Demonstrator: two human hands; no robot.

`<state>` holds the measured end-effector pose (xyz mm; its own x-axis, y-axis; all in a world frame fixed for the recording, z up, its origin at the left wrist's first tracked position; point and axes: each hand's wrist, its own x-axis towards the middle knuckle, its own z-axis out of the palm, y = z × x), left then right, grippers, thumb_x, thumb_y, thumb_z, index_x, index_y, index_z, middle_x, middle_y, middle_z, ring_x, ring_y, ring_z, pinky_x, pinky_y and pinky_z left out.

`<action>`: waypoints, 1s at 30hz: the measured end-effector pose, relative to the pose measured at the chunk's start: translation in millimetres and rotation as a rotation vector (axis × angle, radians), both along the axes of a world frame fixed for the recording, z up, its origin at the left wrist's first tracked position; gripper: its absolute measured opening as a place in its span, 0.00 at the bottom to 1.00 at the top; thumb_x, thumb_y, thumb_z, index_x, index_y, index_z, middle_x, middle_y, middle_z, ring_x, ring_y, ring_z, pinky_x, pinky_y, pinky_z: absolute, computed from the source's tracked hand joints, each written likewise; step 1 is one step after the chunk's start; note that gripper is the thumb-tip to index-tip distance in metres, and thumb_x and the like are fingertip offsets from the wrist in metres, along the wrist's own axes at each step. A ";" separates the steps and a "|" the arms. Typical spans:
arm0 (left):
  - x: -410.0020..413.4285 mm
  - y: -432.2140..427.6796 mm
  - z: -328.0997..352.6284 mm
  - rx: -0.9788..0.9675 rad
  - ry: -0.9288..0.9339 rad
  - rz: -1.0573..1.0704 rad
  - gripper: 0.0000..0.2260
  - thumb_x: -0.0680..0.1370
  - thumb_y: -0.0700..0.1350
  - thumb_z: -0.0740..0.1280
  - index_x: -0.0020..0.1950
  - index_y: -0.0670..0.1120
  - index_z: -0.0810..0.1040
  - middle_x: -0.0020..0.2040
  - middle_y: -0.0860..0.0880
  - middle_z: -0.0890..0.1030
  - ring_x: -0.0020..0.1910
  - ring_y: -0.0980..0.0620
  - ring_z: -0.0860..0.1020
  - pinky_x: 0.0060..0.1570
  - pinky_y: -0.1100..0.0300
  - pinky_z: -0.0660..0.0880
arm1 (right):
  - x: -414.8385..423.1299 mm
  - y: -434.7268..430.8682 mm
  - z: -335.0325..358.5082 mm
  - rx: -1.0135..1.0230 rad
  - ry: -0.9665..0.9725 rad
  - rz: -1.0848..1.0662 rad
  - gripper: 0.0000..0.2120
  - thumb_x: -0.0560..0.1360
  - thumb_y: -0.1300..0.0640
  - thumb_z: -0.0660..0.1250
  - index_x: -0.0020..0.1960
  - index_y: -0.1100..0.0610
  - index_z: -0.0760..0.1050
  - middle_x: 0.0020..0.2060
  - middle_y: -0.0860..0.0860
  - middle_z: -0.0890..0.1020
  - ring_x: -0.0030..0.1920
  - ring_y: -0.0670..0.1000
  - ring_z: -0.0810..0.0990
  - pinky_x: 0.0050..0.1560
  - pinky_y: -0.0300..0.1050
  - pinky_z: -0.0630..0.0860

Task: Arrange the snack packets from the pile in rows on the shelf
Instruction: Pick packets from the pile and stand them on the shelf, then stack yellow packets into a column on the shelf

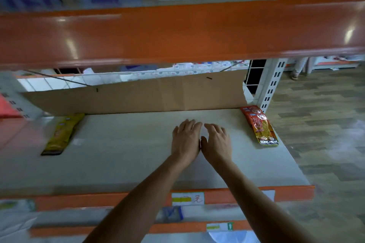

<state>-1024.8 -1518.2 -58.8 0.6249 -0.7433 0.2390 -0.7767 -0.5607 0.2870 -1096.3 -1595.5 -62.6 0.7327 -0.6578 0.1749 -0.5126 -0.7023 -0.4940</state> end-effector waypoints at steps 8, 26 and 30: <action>56.2 153.5 7.0 0.031 0.022 0.203 0.20 0.83 0.47 0.55 0.75 0.49 0.61 0.76 0.49 0.63 0.77 0.48 0.55 0.74 0.46 0.55 | 63.0 140.5 13.3 0.028 0.026 0.252 0.22 0.80 0.54 0.59 0.73 0.55 0.64 0.71 0.53 0.68 0.71 0.55 0.62 0.69 0.49 0.61; 175.9 447.5 4.5 -0.012 0.001 0.639 0.19 0.81 0.52 0.58 0.71 0.50 0.68 0.71 0.51 0.70 0.72 0.48 0.64 0.68 0.50 0.61 | 220.4 413.1 11.4 0.076 -0.022 0.549 0.18 0.75 0.57 0.64 0.64 0.56 0.74 0.62 0.54 0.77 0.63 0.56 0.73 0.63 0.48 0.69; 210.8 484.4 0.3 -0.018 0.015 0.719 0.19 0.80 0.52 0.60 0.71 0.49 0.68 0.70 0.50 0.70 0.71 0.47 0.65 0.68 0.51 0.62 | 262.6 448.1 7.8 0.103 0.004 0.602 0.17 0.76 0.55 0.63 0.64 0.55 0.74 0.61 0.54 0.77 0.61 0.56 0.73 0.62 0.47 0.70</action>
<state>-813.9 -1033.7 -58.5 0.9615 -0.1425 0.2349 -0.2127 -0.9272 0.3083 -833.7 -1147.4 -54.8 0.9816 -0.1410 0.1290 -0.0421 -0.8180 -0.5737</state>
